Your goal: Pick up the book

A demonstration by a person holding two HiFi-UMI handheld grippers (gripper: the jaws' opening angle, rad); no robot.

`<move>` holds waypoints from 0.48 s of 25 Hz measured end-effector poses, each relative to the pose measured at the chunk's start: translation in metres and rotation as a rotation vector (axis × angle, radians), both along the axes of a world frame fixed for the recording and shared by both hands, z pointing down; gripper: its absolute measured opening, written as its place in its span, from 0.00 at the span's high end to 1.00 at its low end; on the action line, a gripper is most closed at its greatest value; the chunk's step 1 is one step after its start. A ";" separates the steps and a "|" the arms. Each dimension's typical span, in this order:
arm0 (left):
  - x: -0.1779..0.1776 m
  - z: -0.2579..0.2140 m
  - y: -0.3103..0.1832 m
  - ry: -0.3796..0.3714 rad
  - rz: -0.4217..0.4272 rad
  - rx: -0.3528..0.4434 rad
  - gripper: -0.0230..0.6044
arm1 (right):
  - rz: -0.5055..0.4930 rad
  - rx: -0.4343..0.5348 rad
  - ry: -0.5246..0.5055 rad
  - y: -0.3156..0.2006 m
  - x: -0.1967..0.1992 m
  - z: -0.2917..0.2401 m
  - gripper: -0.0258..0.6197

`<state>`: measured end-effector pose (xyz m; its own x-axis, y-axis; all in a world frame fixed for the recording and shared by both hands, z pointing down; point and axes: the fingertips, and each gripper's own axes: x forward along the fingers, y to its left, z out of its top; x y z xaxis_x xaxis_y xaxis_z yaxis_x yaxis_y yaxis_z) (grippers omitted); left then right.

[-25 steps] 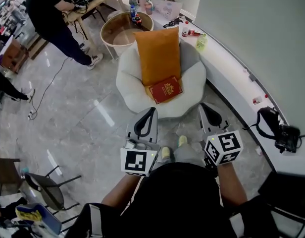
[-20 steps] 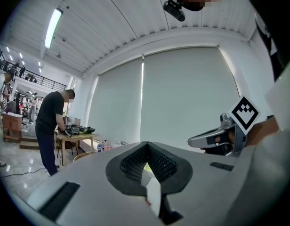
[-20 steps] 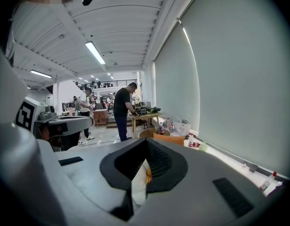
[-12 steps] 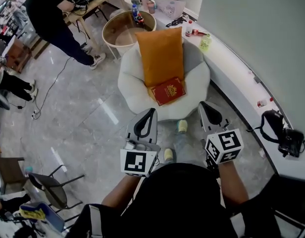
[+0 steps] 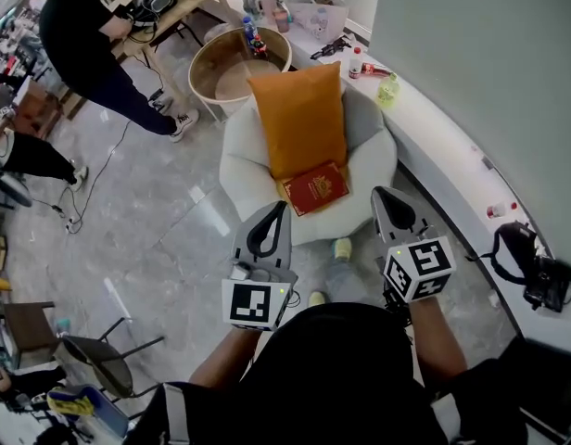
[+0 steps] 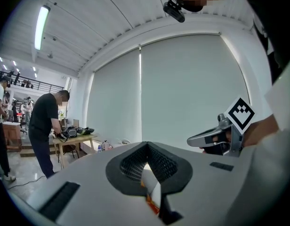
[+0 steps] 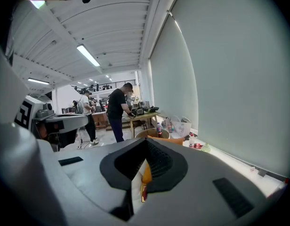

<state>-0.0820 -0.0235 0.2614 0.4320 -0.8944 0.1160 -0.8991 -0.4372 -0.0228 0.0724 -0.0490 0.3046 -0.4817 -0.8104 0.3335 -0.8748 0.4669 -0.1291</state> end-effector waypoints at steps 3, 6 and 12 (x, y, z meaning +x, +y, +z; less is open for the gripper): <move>0.007 0.004 -0.023 -0.001 -0.011 -0.014 0.96 | -0.016 -0.011 -0.002 -0.025 0.005 0.005 0.95; 0.011 0.004 -0.042 -0.009 -0.031 -0.017 0.96 | -0.032 -0.019 -0.013 -0.049 0.009 0.012 0.95; 0.010 0.004 -0.076 -0.032 -0.073 -0.033 0.96 | -0.062 -0.018 -0.039 -0.092 0.010 0.010 0.95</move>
<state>-0.0720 -0.0998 0.2657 0.3615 -0.9188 0.1586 -0.9276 -0.3716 -0.0383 0.0820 -0.1407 0.3145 -0.5442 -0.7724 0.3276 -0.8382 0.5177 -0.1716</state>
